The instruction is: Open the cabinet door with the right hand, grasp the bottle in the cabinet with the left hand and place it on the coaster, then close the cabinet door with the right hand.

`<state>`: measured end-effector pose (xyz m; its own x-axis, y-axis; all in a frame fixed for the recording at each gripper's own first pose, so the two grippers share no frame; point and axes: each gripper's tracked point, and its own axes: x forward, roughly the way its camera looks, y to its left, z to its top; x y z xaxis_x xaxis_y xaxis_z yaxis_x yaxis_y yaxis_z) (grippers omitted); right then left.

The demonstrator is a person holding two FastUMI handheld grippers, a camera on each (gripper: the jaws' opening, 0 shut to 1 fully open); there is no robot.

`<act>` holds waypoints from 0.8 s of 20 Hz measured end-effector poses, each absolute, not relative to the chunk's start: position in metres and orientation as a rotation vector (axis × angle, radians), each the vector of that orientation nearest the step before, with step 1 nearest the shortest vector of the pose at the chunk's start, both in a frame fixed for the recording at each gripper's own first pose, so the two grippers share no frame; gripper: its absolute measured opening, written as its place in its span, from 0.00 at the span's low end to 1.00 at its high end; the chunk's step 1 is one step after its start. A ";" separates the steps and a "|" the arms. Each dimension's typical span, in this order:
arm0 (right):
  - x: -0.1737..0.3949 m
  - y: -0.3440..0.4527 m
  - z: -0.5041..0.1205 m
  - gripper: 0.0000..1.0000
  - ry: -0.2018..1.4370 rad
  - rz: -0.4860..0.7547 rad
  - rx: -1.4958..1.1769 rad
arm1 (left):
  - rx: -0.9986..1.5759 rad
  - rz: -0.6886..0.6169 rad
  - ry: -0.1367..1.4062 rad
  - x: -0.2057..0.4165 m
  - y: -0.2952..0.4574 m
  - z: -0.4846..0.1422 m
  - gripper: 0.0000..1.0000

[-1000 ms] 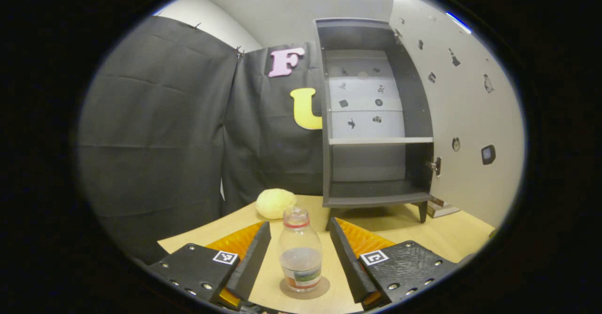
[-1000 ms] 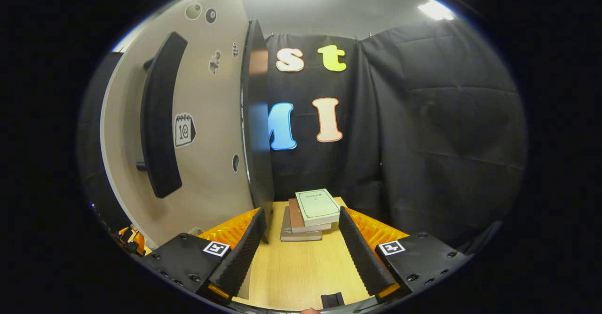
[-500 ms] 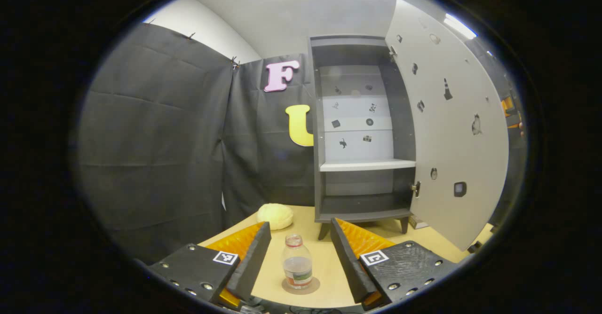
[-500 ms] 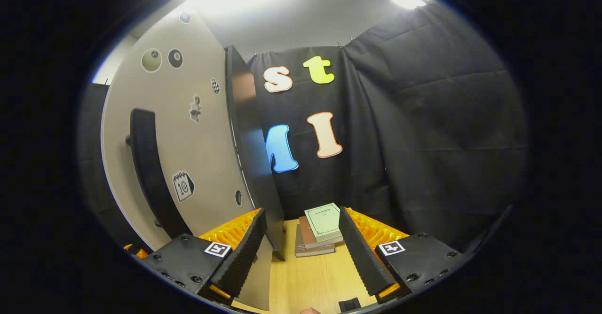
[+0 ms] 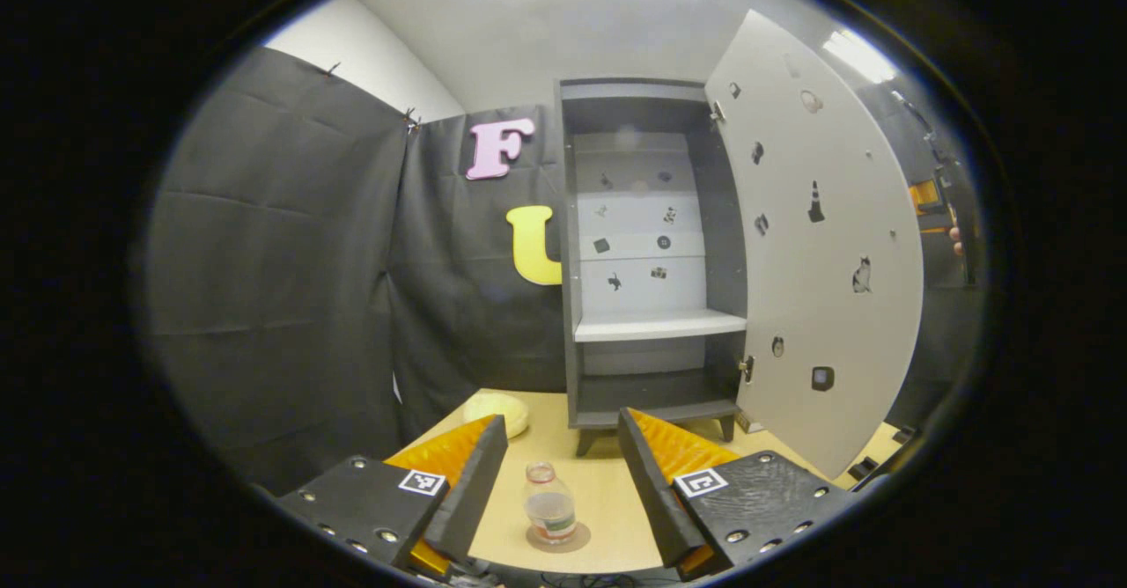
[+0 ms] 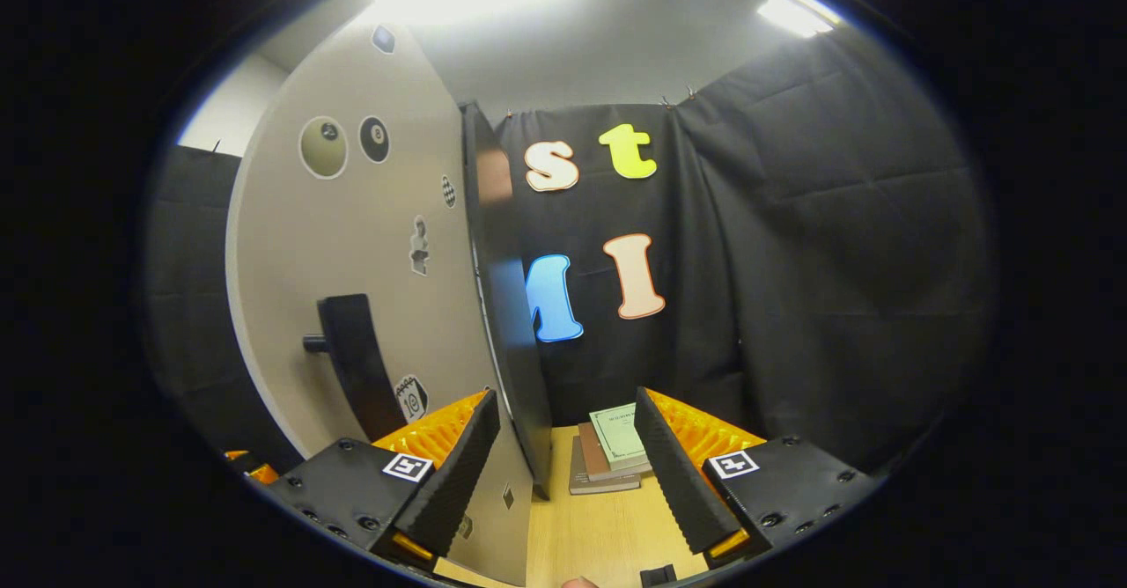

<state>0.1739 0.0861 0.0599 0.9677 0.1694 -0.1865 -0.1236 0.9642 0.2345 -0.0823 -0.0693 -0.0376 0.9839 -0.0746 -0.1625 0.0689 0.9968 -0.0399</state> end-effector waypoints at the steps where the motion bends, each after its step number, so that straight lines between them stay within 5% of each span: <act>1: 0.171 0.086 0.064 0.92 0.200 0.129 0.201 | -0.028 -0.081 0.150 -0.080 -0.066 -0.033 0.77; 14: 0.157 0.144 0.070 0.92 0.220 0.162 0.198 | -0.049 -0.144 0.113 -0.064 -0.022 -0.029 0.81; 16: 0.154 0.161 0.072 0.84 0.221 0.178 0.195 | -0.042 -0.139 0.117 -0.064 -0.011 -0.032 0.79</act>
